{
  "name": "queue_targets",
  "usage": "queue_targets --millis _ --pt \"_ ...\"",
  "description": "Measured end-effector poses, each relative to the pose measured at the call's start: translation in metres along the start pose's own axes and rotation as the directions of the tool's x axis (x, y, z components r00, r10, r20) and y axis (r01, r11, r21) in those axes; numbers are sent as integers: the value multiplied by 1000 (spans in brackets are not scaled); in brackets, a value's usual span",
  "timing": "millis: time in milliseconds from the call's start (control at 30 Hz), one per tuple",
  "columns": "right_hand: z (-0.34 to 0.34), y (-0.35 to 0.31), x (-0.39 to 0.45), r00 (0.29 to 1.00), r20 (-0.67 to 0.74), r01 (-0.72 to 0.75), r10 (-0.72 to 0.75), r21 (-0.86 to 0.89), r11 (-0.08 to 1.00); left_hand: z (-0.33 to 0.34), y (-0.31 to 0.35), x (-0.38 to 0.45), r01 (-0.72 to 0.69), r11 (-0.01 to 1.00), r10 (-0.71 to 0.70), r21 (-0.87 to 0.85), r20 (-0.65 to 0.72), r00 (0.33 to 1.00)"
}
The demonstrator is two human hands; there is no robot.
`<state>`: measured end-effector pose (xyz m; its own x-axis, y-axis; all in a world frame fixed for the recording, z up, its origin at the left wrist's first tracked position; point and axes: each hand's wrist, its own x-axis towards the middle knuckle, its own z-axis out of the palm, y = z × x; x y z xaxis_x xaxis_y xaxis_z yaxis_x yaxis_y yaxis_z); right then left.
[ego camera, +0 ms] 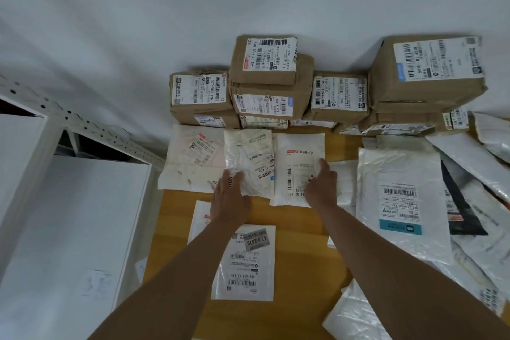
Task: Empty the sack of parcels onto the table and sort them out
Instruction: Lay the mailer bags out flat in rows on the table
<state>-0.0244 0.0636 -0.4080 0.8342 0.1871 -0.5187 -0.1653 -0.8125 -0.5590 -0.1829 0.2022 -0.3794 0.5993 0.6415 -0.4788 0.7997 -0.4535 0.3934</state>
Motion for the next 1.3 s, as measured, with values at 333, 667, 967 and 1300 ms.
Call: queue_targets --millis 333,667,967,1300 --pt "3 -9 3 999 -33 -41 41 -24 999 3 -4 5 -11 999 11 -52 -14 1000" --pt "5 -19 1 998 -59 -28 26 -38 999 0 -5 7 -7 999 7 -54 4 1000" --pt "52 51 -126 704 223 698 -674 -394 598 21 -57 -60 6 991 -56 -135 -377 925" --pt "68 88 -149 788 421 614 -448 -581 534 44 -130 -105 112 991 -98 68 -184 978"
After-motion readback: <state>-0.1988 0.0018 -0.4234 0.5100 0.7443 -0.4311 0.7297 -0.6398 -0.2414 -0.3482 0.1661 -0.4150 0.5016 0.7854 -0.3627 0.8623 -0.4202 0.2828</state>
